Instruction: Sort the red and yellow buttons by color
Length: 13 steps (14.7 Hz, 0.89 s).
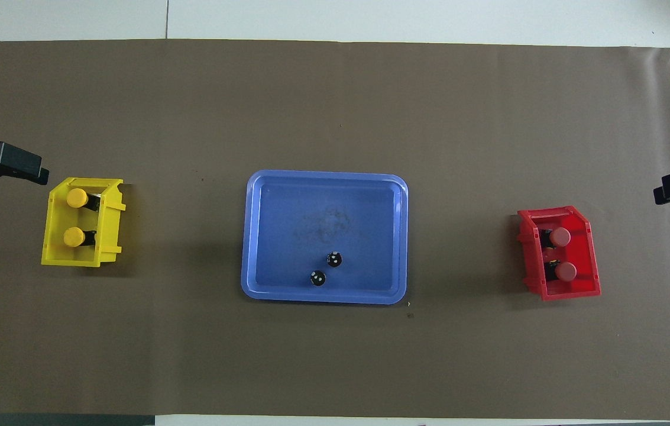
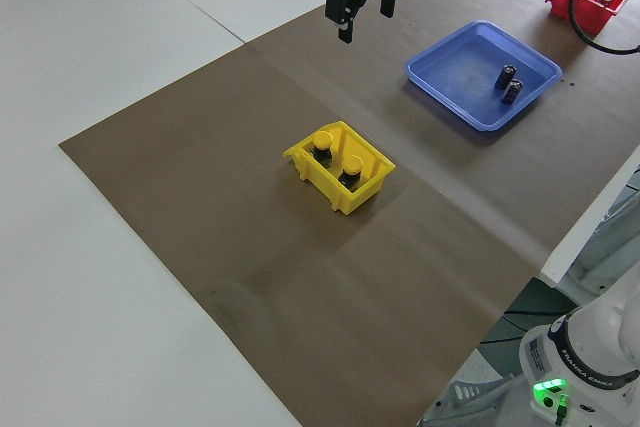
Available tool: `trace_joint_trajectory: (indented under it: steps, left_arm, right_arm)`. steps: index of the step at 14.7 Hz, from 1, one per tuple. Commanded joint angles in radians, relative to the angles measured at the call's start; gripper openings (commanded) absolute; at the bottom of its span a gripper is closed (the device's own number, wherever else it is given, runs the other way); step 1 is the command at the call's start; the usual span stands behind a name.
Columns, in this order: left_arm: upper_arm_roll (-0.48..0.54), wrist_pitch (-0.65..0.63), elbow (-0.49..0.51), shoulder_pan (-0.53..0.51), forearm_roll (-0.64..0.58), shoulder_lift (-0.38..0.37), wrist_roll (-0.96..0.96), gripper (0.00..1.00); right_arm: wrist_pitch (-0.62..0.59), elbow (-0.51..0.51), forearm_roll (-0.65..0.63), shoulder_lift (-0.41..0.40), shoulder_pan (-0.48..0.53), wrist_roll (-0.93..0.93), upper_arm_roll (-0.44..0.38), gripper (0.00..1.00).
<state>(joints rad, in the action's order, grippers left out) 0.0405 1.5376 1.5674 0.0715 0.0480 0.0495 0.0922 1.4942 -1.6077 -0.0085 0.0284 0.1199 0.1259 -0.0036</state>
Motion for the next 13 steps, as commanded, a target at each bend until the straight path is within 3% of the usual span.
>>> trace_joint_trajectory:
  steps: [1, 13]
  left_arm:
    - [0.002, -0.060, -0.053, 0.007, -0.040, 0.007, -0.009, 1.00]
    - [0.001, -0.135, -0.112, 0.008, -0.037, 0.010, -0.016, 1.00]
  right_arm:
    - [-0.011, -0.004, -0.002, 0.005, -0.002, -0.017, 0.002, 1.00]
    - [-0.009, -0.004, -0.002, 0.005, -0.002, -0.017, 0.002, 1.00]
